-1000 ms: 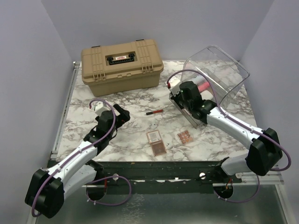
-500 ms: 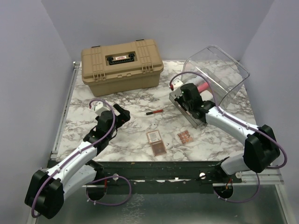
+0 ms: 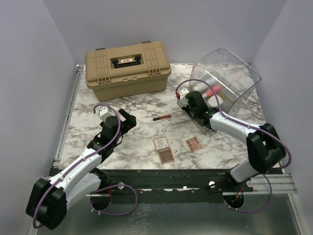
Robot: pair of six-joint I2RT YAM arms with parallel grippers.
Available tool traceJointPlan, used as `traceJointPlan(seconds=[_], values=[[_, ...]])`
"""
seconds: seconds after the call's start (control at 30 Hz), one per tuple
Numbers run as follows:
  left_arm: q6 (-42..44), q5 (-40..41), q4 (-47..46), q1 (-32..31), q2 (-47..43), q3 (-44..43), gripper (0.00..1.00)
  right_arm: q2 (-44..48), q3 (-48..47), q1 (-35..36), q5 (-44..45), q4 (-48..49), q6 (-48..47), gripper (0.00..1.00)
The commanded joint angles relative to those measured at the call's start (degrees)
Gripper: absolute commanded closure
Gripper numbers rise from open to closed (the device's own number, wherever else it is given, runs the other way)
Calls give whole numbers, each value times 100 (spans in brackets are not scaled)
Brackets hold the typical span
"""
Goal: Organize the makeup
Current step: Place the makeup in the drawer.
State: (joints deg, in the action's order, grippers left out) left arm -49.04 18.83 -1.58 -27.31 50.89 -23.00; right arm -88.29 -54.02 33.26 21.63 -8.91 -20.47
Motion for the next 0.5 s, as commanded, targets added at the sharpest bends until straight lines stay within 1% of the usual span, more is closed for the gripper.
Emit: traceJointPlan(seconds=[0.0,0.23,0.43,0.47], values=[[-22,-90,-52,42,27,-26,2,46,-34,-34,68,178,-28,88],[-17,-116,-70,42,95,-55,2,73,-125,-31,-74,-74,-43,83],[-27,-129,-79,42,95,-46,2,281,-235,-33,-253,-203,-10,81],[-27,-132,-79,37,92,-46,2,309,-261,-36,-294,-237,-10,76]])
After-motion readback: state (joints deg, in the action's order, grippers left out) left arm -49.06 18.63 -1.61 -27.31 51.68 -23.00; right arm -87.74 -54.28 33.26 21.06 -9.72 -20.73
